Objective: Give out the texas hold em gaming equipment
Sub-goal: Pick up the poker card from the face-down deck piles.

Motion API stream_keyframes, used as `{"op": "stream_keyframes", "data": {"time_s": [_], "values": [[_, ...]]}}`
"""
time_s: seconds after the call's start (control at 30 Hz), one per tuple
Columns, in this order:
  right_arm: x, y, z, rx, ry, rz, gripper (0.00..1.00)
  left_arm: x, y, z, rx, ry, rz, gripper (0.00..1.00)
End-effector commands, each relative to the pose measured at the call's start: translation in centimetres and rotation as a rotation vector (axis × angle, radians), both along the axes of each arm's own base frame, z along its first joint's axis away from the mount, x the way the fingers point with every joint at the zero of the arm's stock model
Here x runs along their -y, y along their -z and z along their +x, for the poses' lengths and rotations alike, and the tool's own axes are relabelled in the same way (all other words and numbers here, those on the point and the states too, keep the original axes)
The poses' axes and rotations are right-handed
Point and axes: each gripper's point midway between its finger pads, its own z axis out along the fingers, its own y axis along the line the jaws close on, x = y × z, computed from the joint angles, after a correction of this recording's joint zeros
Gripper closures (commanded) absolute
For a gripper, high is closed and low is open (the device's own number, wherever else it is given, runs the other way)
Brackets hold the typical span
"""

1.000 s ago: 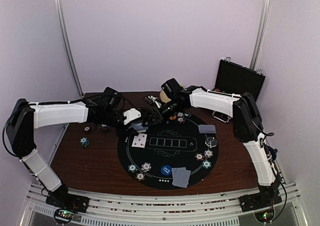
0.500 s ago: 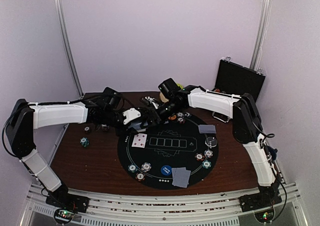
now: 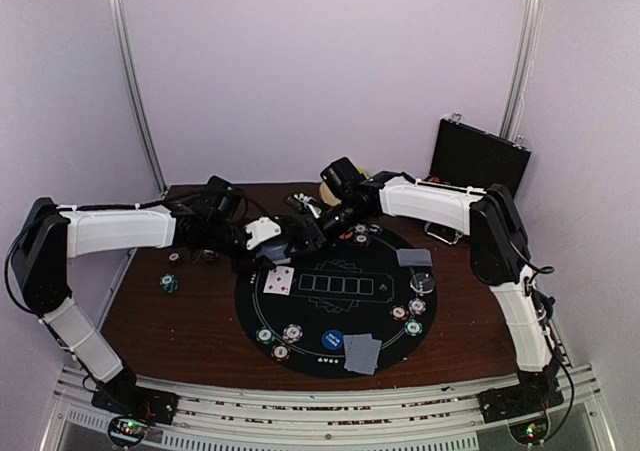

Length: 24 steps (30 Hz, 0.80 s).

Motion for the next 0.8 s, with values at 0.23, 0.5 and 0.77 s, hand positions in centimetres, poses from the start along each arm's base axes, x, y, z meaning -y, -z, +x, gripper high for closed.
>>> {"op": "stream_keyframes", "data": {"time_s": [0.23,0.5,0.77], "values": [[-0.6,-1.9,-0.7,-0.115,-0.015,0.101,0.76,0.2,-1.9,1.6,0.068,-0.034,-0.05,0.44],[-0.4,-2.7,0.3,-0.124,0.022,0.125,0.75,0.2,-1.7,1.5,0.063,-0.03,-0.048,0.44],[-0.2,-1.9,1.4,-0.111,0.063,0.098,0.72,0.4,-1.5,1.5,0.052,-0.022,-0.048,0.44]]}}
